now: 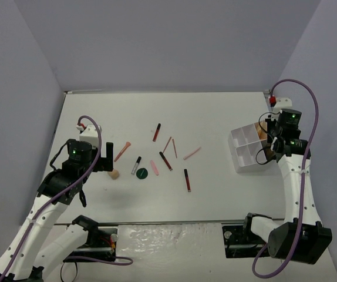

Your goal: Organize the makeup

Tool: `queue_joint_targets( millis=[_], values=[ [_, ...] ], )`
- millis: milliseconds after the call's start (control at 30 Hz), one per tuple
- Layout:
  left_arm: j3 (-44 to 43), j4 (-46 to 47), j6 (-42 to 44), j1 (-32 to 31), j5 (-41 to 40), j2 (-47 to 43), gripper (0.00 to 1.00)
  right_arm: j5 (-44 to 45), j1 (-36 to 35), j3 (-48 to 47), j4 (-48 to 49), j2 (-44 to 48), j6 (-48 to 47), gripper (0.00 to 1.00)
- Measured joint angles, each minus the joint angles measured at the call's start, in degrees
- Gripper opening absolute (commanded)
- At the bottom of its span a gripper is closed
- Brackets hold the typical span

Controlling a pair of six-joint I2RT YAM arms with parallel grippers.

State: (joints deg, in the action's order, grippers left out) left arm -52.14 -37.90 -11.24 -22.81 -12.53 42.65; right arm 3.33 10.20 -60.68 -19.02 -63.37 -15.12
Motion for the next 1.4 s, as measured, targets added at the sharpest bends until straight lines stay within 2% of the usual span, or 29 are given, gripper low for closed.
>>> queue_joint_targets(
  millis=[300,1000,1400],
  values=[
    [0.0,0.0,0.1,0.0,0.0,0.0,0.97,-6.0,0.0,0.3,-0.1,1.1,0.0,0.00],
    [0.0,0.0,0.2,0.0,0.1,-0.2,0.97,-3.6,0.0,0.3,-1.1,5.4,0.0,0.00],
    [0.2,0.0,0.2,0.0,0.0,-0.5,0.97,-3.9,1.1,4.0,1.0,1.9,-1.4,0.00]
  ],
)
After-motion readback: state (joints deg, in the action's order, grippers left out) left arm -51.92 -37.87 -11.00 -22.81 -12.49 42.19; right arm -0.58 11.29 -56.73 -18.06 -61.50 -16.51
